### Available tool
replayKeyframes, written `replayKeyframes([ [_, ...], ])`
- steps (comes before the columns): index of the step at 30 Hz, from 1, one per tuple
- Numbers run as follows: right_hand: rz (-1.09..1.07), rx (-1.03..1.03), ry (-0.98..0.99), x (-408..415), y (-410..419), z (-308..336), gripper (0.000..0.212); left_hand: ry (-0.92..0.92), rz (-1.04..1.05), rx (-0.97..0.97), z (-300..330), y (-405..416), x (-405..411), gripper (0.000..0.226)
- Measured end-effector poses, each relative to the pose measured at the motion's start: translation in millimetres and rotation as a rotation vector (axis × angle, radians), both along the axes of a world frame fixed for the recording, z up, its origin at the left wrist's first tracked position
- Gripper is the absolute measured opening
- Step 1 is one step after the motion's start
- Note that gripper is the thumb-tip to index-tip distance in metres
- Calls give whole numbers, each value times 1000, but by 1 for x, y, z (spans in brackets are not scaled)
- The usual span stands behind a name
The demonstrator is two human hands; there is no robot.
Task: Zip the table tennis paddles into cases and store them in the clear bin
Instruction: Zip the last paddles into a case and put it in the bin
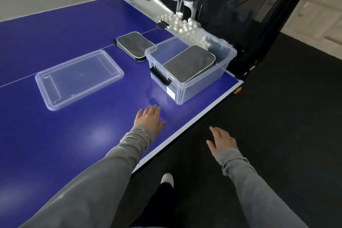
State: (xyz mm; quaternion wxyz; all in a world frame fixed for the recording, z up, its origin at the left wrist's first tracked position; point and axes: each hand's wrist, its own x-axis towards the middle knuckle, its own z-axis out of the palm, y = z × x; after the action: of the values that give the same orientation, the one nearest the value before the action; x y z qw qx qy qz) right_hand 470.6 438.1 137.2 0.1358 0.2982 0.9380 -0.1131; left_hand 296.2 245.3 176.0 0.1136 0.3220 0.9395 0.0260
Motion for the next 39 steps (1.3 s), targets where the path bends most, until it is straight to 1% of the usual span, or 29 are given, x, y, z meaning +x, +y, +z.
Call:
replayKeyframes([
  [4, -8, 48, 62, -47, 58, 11, 58, 38, 45, 88, 10, 52, -49, 62],
  [8, 46, 76, 140, -109, 120, 34, 58, 63, 119, 187, 19, 101, -109, 61],
  [14, 163, 99, 201, -195, 178, 69, 55, 36, 226, 207, 28, 146, -176, 57],
  [21, 341, 104, 175, -276, 207, 77, 55, 46, 357, 165, 18, 157, -208, 60],
  [27, 548, 80, 198, -362, 233, 68, 55, 68, 562, 146, 5, 165, -235, 67],
  [32, 738, 35, 209, -425, 252, 66, 55, 105, 767, 150, 3, 178, -252, 66],
  [39, 901, 8, 169, -488, 266, 57, 55, 82, 937, 210, -9, 193, -261, 68],
])
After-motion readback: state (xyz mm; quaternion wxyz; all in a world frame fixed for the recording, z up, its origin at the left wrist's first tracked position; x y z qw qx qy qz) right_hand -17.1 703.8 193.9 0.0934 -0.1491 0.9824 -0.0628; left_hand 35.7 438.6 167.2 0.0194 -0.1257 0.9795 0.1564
